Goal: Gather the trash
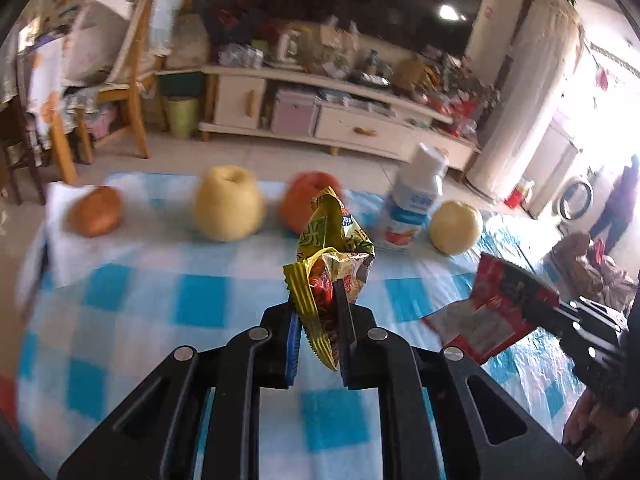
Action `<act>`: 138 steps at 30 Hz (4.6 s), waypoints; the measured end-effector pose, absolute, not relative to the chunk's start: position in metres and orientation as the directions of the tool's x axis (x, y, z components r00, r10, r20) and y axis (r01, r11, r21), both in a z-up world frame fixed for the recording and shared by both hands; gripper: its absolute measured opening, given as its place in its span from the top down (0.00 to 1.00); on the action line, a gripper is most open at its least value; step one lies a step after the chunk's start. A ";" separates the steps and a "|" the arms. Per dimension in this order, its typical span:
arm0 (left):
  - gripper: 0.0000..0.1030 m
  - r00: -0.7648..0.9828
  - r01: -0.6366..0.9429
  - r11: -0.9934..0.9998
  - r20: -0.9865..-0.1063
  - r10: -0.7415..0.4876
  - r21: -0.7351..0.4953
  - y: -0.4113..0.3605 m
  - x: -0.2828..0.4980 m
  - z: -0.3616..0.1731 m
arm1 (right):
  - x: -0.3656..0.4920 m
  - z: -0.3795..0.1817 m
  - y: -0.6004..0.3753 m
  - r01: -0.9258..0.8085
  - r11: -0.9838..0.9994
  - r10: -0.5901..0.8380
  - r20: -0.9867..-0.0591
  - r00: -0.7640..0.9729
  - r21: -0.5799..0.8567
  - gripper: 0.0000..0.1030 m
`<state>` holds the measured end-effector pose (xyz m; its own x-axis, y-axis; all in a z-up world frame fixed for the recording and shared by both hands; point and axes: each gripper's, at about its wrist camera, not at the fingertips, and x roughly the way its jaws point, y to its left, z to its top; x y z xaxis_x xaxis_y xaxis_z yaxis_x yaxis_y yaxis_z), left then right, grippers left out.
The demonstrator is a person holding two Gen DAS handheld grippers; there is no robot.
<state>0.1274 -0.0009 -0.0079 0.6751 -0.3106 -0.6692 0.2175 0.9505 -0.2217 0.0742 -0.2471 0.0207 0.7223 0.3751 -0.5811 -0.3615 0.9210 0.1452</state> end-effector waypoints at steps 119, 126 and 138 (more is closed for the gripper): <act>0.06 0.616 0.114 0.991 -0.788 -0.015 0.070 0.003 0.048 -0.098 | 0.007 -0.085 -0.209 -0.179 0.984 0.104 -0.760 0.641 -0.016 0.04; 0.06 0.592 0.113 0.991 -0.806 -0.012 0.068 0.003 0.050 -0.102 | 0.009 -0.087 -0.209 -0.181 0.983 0.105 -0.768 0.631 -0.014 0.04; 0.06 0.624 0.121 0.991 -0.781 -0.035 0.052 0.003 0.045 -0.093 | 0.016 -0.093 -0.211 -0.173 0.985 0.103 -0.797 0.595 -0.002 0.04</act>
<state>0.0451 0.0029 -0.0934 0.6240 -0.0351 -0.7806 0.1207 0.9913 0.0519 0.0156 -0.2107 -0.0931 0.5948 0.1028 -0.7973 -0.1732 0.9849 -0.0023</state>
